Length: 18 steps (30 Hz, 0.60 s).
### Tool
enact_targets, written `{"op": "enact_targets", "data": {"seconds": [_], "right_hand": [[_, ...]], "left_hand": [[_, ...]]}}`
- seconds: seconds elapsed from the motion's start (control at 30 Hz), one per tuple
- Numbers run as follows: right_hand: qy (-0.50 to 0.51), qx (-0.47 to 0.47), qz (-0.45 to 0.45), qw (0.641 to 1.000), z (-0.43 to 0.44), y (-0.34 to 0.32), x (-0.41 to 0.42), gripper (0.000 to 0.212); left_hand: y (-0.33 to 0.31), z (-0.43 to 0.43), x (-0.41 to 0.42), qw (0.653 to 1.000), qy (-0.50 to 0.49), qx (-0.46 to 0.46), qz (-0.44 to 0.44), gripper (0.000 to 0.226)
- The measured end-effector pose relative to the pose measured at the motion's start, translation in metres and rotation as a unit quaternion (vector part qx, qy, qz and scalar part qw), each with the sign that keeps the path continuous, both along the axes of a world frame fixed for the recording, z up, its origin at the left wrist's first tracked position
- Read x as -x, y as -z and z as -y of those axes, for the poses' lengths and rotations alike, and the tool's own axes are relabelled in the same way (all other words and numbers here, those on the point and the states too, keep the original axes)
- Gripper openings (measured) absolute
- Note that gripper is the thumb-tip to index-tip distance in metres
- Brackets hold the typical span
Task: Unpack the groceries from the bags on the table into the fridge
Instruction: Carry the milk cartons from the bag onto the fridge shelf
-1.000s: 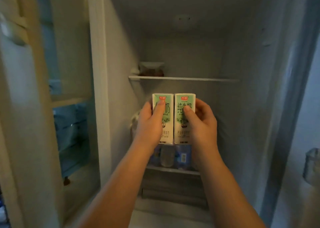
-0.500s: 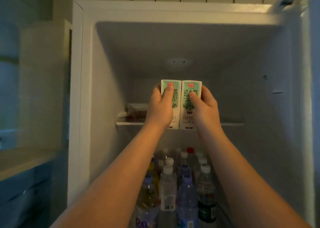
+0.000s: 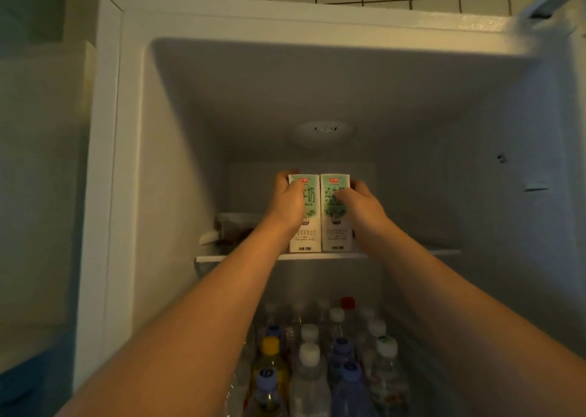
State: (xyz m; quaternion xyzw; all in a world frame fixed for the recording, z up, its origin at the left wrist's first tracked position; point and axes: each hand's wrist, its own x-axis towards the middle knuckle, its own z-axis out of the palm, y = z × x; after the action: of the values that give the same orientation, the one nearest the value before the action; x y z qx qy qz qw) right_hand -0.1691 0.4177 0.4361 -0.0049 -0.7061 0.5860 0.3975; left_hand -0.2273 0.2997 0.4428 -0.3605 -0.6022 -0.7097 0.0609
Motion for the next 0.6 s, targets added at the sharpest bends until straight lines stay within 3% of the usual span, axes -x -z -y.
{"op": "enact_targets", "data": {"seconds": [0.13, 0.23, 0.3, 0.37, 0.6], "right_hand": [[-0.028, -0.101, 0.096, 0.99, -0.02, 0.003, -0.006, 0.051], [-0.024, -0.206, 0.181, 0.961, -0.029, 0.003, -0.015, 0.04], [-0.007, -0.251, 0.216, 0.944, -0.033, -0.001, -0.02, 0.037], [0.016, -0.277, 0.233, 0.932, -0.035, -0.005, -0.02, 0.035], [0.078, -0.279, 0.269, 0.918, -0.04, -0.012, 0.014, 0.023]], "left_hand": [[-0.017, 0.015, 0.003, 0.984, -0.049, 0.146, -0.09, 0.038], [-0.034, 0.03, 0.003, 0.932, -0.098, 0.308, -0.165, 0.059], [-0.046, 0.036, 0.002, 0.896, -0.13, 0.379, -0.194, 0.06], [-0.053, 0.034, 0.001, 0.872, -0.153, 0.413, -0.212, 0.058], [-0.059, 0.007, 0.025, 0.839, -0.191, 0.452, -0.235, 0.065]]}}
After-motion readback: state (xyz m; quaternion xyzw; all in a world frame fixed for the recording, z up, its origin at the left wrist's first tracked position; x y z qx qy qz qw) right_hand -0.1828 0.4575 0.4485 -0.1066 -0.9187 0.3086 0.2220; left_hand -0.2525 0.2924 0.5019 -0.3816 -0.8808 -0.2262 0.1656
